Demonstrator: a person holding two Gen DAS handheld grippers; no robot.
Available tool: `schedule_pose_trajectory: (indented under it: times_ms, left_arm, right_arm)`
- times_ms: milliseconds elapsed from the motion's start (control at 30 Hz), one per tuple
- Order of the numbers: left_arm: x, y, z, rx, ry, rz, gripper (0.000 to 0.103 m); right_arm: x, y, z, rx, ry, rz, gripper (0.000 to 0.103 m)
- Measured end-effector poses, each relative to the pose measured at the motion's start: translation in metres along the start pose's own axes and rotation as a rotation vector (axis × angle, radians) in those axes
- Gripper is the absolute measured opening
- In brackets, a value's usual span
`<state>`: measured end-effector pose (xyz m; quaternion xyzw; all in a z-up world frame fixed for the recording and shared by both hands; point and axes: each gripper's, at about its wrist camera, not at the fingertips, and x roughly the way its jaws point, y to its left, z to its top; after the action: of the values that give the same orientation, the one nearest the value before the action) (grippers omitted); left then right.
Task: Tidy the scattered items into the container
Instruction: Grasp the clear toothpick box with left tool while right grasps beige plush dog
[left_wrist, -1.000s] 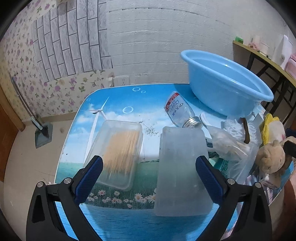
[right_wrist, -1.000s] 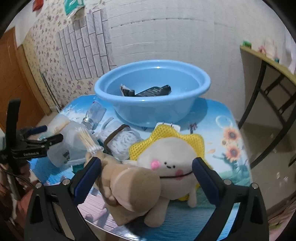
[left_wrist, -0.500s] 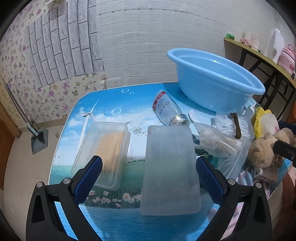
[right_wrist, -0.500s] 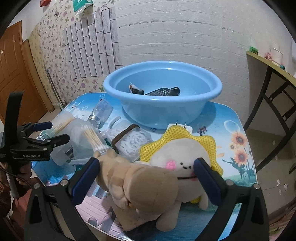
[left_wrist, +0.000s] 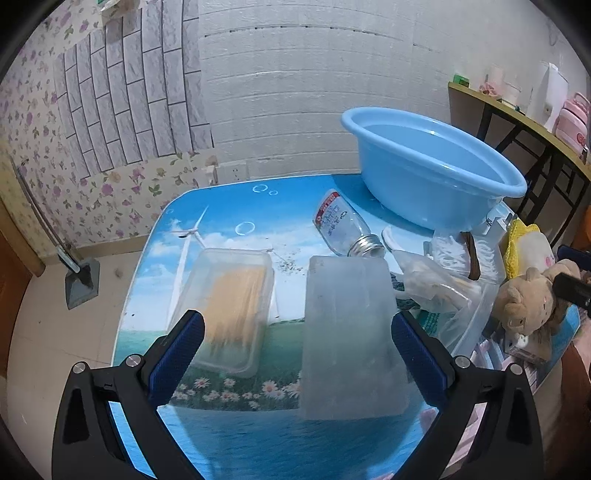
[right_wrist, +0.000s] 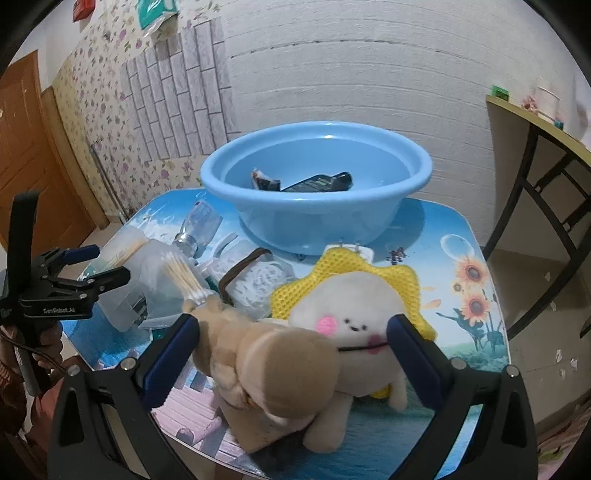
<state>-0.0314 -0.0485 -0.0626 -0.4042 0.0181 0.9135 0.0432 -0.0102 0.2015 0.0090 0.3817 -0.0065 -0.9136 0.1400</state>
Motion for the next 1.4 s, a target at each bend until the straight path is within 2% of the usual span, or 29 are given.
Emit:
schedule_pose_trajectory:
  times_ms: [233,433,633,767,867,1000,1100,1167,1267,1367,1400]
  left_arm:
    - [0.002,0.012,-0.006,-0.024,0.014,-0.002,0.101]
    - [-0.003,0.019,-0.008,-0.019,0.001,0.010,0.101]
    - [-0.004,0.046,-0.009,-0.055,-0.015,0.041,0.101]
    - [0.016,0.065,-0.008,-0.101,0.049,0.098,0.102]
    - [0.028,0.069,-0.008,-0.108,0.078,0.071,0.101]
    - [0.040,0.065,-0.009,-0.101,0.100,0.050,0.101]
    - [0.041,0.060,-0.009,-0.088,0.089,0.028,0.085]
    - [0.038,0.058,-0.007,-0.072,0.074,0.002,0.062]
    - [0.038,0.056,-0.008,-0.079,0.070,-0.004,0.062]
    - [0.034,0.056,-0.010,-0.098,0.067,-0.033,0.062]
    - [0.032,0.057,-0.011,-0.113,0.063,-0.041,0.062]
  right_arm:
    - [-0.001,-0.013,-0.002,0.056,0.013,0.009,0.103]
    - [-0.005,-0.002,-0.004,0.031,0.020,0.027,0.103]
    - [-0.023,0.003,-0.008,0.003,-0.012,0.049,0.103]
    - [-0.017,0.003,-0.009,0.019,0.011,0.055,0.103]
    - [-0.014,0.007,-0.010,0.020,0.026,0.062,0.103]
    - [-0.005,0.011,-0.012,0.007,0.055,0.029,0.103]
    - [-0.003,0.013,-0.012,0.004,0.055,0.022,0.102]
    - [-0.002,0.014,-0.011,0.004,0.049,0.018,0.096]
    - [0.002,0.014,-0.010,-0.020,0.060,0.004,0.087]
    - [0.000,0.014,-0.008,-0.018,0.056,0.039,0.071]
    - [-0.001,0.014,-0.008,-0.020,0.053,0.037,0.063]
